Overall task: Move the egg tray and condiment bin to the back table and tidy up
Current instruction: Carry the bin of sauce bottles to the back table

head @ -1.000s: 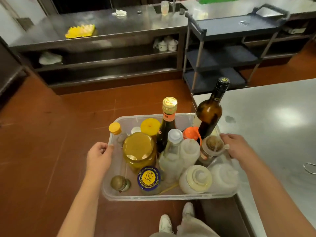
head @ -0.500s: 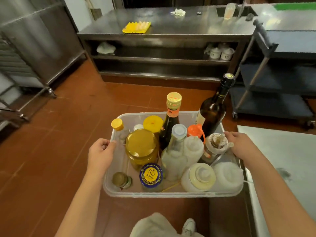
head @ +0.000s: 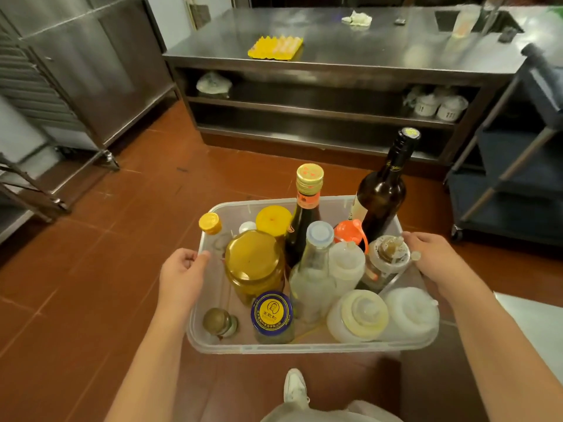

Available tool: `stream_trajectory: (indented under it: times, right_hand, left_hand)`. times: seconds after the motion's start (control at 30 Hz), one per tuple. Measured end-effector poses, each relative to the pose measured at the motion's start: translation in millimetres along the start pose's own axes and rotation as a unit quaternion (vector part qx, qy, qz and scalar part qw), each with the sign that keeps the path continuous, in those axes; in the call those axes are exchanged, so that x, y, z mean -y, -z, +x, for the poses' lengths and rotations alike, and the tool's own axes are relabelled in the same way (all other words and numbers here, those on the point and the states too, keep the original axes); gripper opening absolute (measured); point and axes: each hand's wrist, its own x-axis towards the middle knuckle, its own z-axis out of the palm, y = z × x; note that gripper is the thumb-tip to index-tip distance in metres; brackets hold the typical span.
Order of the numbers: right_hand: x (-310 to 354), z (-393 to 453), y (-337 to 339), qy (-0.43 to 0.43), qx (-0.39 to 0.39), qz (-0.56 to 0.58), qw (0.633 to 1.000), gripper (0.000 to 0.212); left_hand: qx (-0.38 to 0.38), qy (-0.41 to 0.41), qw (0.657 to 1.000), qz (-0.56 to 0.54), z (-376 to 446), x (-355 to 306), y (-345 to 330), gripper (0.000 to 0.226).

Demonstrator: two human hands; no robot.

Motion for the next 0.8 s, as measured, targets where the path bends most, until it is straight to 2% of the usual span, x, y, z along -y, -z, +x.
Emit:
stream_trajectory:
  times: [0.27, 0.67, 0.8]
  right_hand:
    - [46.6, 89.2, -2.4, 0.004, 0.012, -0.003, 1.000, 0.037]
    - [136.7, 246.2, -0.1, 0.041, 0.076, -0.028, 0.996, 0.027]
    - [162.5, 289.9, -7.0, 0.038, 0.084, -0.032, 0.995, 0.034]
  left_hand:
    - [0.003, 0.009, 1.000, -0.001, 81.3, -35.6, -36.2, 0.026]
    - [-0.074, 0.051, 0.996, 0.004, 171.9, -87.0, -99.2, 0.026]
    - [-0.085, 0.077, 0.993, -0.020, 200.8, -96.4, -109.2, 0.025]
